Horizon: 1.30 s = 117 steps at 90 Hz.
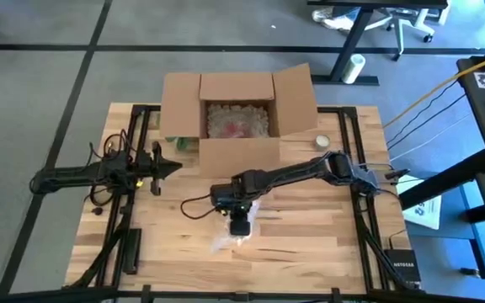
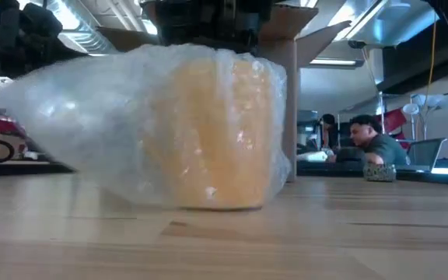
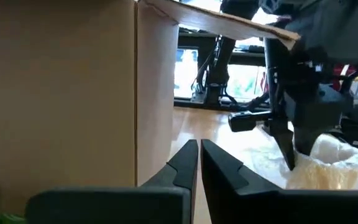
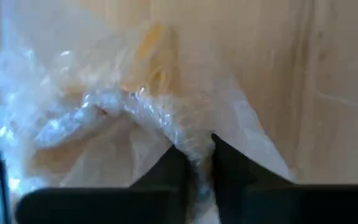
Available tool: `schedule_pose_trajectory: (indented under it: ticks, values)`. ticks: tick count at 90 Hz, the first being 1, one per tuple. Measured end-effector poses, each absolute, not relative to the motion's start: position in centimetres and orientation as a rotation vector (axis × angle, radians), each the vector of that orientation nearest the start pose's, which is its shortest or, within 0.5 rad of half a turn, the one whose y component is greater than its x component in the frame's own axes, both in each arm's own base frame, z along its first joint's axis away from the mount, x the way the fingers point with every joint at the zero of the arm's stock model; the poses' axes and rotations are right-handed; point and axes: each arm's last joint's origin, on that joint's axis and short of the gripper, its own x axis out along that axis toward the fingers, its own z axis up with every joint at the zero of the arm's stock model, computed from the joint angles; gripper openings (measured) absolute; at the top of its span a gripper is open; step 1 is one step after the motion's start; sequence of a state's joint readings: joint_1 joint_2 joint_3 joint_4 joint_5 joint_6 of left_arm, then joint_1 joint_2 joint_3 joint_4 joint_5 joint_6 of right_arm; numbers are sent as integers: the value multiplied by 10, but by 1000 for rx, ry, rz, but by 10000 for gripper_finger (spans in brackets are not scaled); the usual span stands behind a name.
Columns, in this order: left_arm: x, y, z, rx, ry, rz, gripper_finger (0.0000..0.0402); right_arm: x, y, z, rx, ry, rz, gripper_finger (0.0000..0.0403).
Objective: Wrap mug
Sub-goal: Put the wrapped yellow cup into the cardboard box
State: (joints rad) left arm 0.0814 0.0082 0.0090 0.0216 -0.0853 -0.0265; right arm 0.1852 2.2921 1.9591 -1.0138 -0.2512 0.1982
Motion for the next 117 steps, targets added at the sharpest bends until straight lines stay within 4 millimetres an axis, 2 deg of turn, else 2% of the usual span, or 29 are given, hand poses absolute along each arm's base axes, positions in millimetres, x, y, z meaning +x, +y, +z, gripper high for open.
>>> schedule_pose_trajectory:
  ticks: [10,24,33,41,49,69,86,117]
  values:
    - [97,10,168,-26,-24,166,1,459,95,189,215,1374,239,10]
    - [97,10,168,-26,-23,167,1,463,106,207,224,1359,243,7]
    - [97,10,168,-26,-22,167,1,468,114,232,212,1284,270,6]
    - [97,10,168,-26,-22,167,1,471,117,263,213,1178,297,5]
    - [97,10,168,-26,-22,167,1,474,115,287,214,1098,301,5]
    - [97,10,168,-26,-22,167,1,474,104,323,294,918,264,4]
    - [97,10,168,-26,-22,167,1,474,98,346,295,776,255,4]
    - [97,10,168,-26,-22,167,1,478,87,393,379,453,381,4]
